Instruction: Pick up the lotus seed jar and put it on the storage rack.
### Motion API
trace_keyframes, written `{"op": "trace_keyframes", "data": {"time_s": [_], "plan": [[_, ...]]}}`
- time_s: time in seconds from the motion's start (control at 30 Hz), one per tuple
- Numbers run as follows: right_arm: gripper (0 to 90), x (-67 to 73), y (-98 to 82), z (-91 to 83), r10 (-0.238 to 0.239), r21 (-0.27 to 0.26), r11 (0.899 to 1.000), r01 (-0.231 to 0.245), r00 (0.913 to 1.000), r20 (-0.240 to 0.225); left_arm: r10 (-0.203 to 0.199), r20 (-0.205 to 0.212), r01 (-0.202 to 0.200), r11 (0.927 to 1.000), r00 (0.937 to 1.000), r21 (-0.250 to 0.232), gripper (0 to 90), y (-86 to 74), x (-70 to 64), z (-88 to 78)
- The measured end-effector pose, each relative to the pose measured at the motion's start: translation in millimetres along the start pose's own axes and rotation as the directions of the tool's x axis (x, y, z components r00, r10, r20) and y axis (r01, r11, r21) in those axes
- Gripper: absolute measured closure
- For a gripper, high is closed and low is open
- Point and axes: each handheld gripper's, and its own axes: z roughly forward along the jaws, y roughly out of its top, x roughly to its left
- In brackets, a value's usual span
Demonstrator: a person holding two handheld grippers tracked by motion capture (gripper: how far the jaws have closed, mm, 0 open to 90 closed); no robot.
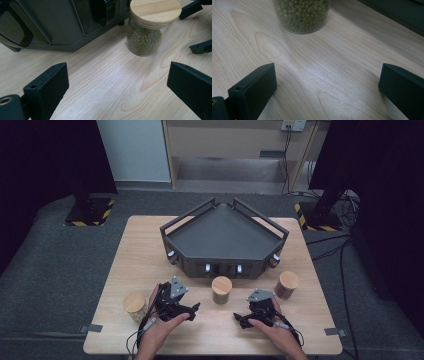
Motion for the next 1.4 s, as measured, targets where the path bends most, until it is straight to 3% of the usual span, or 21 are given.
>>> {"op": "trace_keyframes", "data": {"time_s": [1.4], "plan": [[2.3,3.9,-1.4,-1.4,0.01,-0.002,1.0,-0.01,0.9999,0.013,-0.011,-0.055,0.009,0.9994,0.9984,-0.033,2.5,-6.7,15.3,-36.4]]}}
